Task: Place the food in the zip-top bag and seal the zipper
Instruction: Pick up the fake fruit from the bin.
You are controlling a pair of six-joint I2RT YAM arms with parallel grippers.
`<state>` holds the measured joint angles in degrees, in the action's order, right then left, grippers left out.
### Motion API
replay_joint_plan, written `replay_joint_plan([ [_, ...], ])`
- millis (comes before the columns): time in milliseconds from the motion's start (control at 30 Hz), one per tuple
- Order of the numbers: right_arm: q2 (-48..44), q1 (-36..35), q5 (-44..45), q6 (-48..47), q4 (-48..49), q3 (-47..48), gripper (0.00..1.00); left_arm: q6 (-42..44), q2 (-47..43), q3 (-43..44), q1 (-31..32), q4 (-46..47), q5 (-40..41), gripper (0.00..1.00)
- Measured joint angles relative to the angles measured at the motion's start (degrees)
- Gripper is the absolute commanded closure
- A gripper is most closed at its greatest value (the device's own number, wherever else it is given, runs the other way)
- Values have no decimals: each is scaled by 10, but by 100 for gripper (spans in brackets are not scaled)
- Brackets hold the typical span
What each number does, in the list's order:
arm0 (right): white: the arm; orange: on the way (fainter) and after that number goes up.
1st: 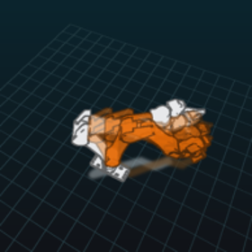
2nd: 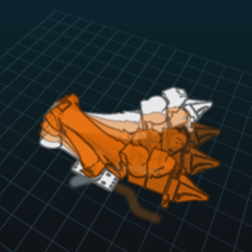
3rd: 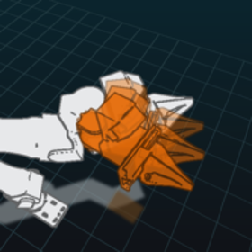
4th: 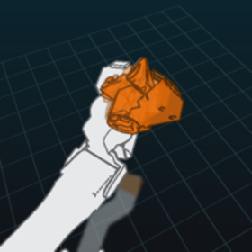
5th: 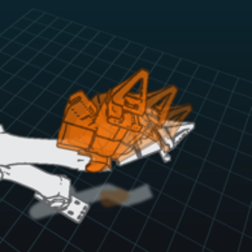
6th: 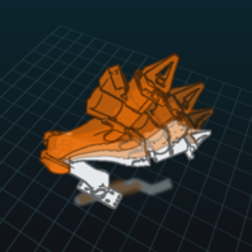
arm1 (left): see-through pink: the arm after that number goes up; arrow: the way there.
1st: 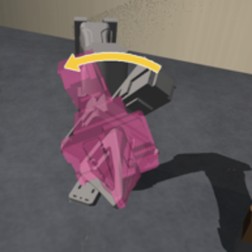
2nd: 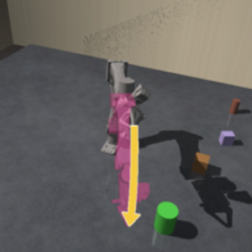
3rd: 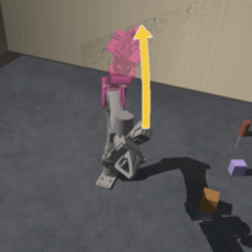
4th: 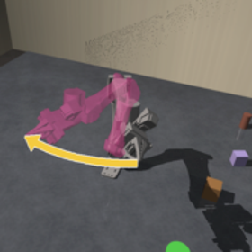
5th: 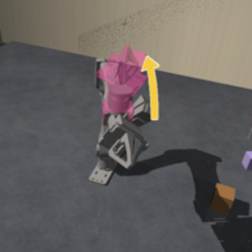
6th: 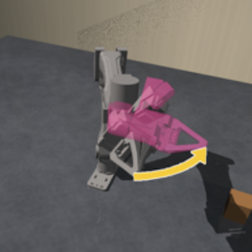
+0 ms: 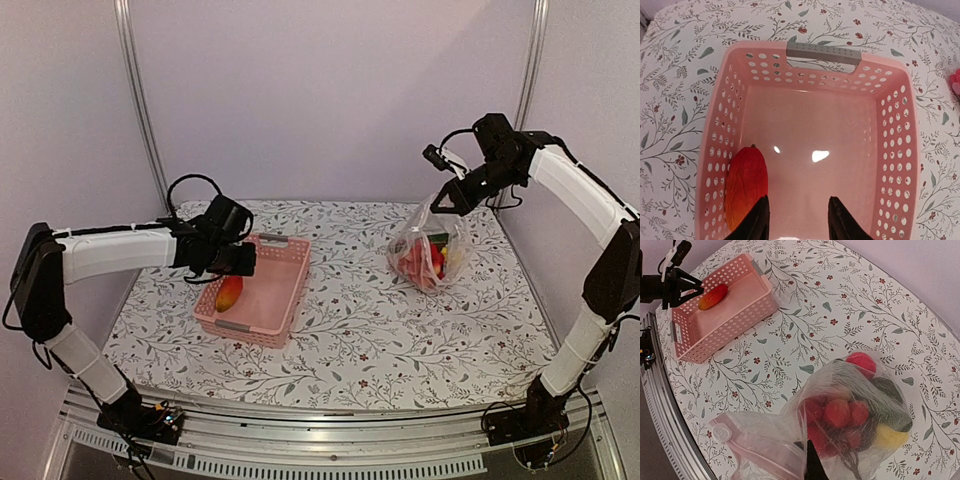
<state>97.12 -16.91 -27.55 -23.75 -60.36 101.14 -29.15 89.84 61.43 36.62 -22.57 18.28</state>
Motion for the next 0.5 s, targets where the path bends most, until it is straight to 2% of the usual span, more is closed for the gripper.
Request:
replay_joint_plan([
  [167, -5, -2, -7, 0, 2, -7, 100, 3, 42, 3, -3, -28, -16, 57],
  [333, -15, -5, -7, 0, 3, -16, 100, 0, 72, 9, -8, -51, -16, 47],
  [500, -17, -8, -10, -1, 4, -22, 99, -1, 92, 33, -11, -70, 6, 45],
])
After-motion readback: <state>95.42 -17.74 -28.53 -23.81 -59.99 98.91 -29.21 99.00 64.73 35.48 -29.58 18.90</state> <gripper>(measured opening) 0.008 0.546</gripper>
